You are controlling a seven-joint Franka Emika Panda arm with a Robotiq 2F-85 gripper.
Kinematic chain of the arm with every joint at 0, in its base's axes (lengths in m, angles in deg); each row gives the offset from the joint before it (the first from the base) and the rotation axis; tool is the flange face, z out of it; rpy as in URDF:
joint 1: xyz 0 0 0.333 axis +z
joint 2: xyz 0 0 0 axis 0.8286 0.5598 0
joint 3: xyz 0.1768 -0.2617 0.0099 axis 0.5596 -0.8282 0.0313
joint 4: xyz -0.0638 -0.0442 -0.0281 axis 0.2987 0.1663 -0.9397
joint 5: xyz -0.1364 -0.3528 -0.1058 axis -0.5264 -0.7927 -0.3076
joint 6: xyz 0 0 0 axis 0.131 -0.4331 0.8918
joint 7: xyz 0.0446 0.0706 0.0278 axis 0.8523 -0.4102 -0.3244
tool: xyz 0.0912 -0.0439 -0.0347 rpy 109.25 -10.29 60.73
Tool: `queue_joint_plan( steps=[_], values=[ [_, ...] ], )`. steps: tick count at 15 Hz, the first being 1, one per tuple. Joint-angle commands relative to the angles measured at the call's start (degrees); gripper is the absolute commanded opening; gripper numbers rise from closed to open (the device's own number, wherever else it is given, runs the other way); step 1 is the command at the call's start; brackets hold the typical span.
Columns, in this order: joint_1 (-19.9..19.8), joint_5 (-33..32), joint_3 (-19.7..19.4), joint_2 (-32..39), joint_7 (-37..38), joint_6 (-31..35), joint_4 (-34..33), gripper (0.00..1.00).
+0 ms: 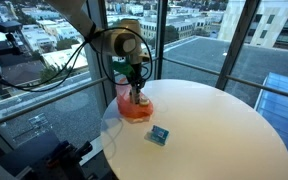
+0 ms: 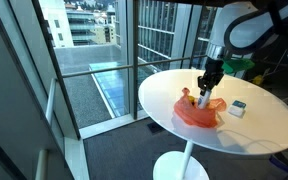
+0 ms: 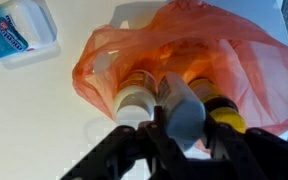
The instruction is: Pick up the longer upright white container from the table and put it in the orange plastic bag
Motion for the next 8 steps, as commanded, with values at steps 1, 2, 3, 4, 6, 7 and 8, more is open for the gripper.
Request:
queue_joint_plan(
  steps=[1, 2, 3, 4, 6, 7, 8],
  values=[
    [-0.7, 2.1, 0.0, 2.2, -2.0, -1.5, -2.9, 0.12],
    [-0.8, 2.3, 0.0, 2.6, -2.0, -1.6, -3.1, 0.12],
    [-0.8, 2.6, -0.1, 2.9, -2.0, -1.9, -3.4, 0.12],
    [-0.9, 2.8, -0.1, 3.3, -2.0, -2.1, -3.6, 0.12],
    [-0.9, 3.3, -0.1, 3.9, -2.1, -2.5, -4.0, 0.12],
    [-0.9, 3.5, -0.1, 4.2, -2.0, -2.8, -4.3, 0.12],
    [-0.9, 3.5, -0.1, 4.5, -2.0, -3.0, -4.5, 0.12]
  ],
)
